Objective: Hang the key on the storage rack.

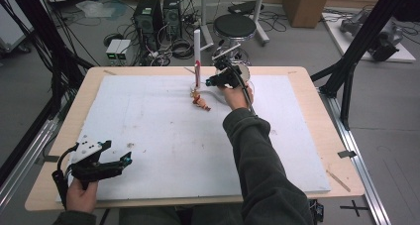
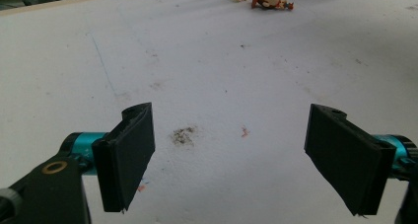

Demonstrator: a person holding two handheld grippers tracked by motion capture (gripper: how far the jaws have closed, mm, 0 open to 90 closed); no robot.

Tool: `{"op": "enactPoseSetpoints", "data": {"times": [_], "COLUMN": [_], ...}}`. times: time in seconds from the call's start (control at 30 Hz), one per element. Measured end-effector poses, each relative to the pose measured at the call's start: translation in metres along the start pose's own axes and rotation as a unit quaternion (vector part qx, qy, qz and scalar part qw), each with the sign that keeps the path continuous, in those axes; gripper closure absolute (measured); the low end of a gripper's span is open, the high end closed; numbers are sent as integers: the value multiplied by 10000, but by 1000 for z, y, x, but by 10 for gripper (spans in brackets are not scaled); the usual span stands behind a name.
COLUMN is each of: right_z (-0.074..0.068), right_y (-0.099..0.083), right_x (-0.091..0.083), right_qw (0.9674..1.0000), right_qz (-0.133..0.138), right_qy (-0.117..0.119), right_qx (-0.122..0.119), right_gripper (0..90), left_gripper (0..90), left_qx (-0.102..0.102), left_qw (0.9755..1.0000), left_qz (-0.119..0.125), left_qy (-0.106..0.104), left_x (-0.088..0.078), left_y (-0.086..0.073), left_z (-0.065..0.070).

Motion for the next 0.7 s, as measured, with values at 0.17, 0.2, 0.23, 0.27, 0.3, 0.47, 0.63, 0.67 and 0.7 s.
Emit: {"op": "enactPoseSetpoints", "data": {"times": [0.17,0.2,0.23,0.27,0.3,0.47,0.63,0.67,0.7], "right_z": [0,0,0,0,0,-2,-3,-3,-3], "right_y": [0,0,-1,-1,-1,-2,-2,-3,-3], "right_x": [-8,-9,-11,-12,-14,-22,-30,-31,-33], "right_qw": [9991,9989,9989,9986,9982,9971,9965,9965,9963], "right_qz": [164,199,196,228,235,267,312,299,273], "right_qy": [359,406,411,465,528,683,752,765,796], "right_qx": [143,134,141,142,183,191,168,173,174], "right_gripper": [655,642,629,623,614,572,514,507,500], "left_gripper": [197,197,197,198,197,197,197,197,197], "left_qx": [21,21,23,5,6,35,26,37,40], "left_qw": [10000,10000,10000,10000,10000,10000,10000,10000,10000], "left_qz": [-11,-14,-17,-10,-9,-23,-23,-35,-36], "left_qy": [8,1,1,-3,8,2,9,8,9], "left_x": [0,0,0,0,0,0,-1,-1,-2], "left_y": [0,0,0,0,0,0,-1,-1,-1], "left_z": [-1,-1,-1,0,0,1,1,1,1]}}
Point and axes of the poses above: each handheld gripper's, and its own axes: x roughly forward along the jaws, y roughly out of its top, z roughly to its right, the point moved 4 cm from there along x, roughly forward along the jaws, and after that the axes turned 6 degrees about -y, right-handed, at the moved point
